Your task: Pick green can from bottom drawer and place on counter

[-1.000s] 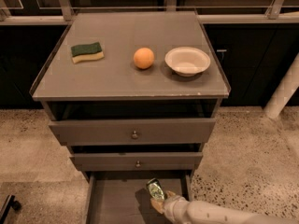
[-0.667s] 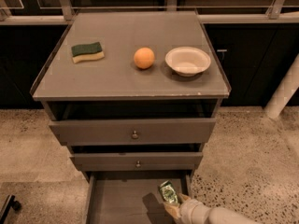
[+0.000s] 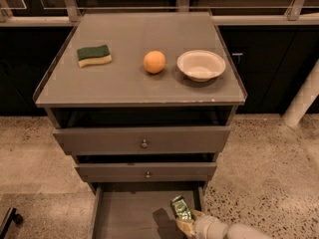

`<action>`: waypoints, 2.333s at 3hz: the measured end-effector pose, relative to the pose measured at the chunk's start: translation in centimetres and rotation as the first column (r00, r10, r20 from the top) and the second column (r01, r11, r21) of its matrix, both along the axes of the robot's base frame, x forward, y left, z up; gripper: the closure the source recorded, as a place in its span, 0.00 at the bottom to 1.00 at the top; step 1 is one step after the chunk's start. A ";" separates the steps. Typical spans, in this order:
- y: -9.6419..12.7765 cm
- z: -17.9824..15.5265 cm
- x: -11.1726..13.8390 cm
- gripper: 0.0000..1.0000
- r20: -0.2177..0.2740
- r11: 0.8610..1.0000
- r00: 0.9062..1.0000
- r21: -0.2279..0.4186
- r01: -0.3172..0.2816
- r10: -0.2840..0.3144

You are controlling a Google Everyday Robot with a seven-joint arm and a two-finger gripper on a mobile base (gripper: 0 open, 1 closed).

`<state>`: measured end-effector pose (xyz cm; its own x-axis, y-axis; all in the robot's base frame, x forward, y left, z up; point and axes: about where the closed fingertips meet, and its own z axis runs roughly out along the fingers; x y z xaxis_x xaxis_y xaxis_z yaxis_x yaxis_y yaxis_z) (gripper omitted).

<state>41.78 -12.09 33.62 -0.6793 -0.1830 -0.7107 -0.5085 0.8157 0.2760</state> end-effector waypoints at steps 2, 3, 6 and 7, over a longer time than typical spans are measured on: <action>-0.6 14.0 -0.5 1.00 0.260 0.991 0.958 0.024 -0.133 0.122; -0.8 23.7 -0.6 1.00 0.422 0.979 0.889 0.019 -0.204 0.177; 0.9 26.6 -0.6 1.00 0.447 0.961 0.858 -0.009 -0.277 0.252; 4.1 31.6 1.4 1.00 0.467 0.912 0.792 -0.093 -0.399 0.394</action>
Offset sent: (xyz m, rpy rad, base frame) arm -0.0169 -0.0196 0.3002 0.0657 -0.5441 0.1934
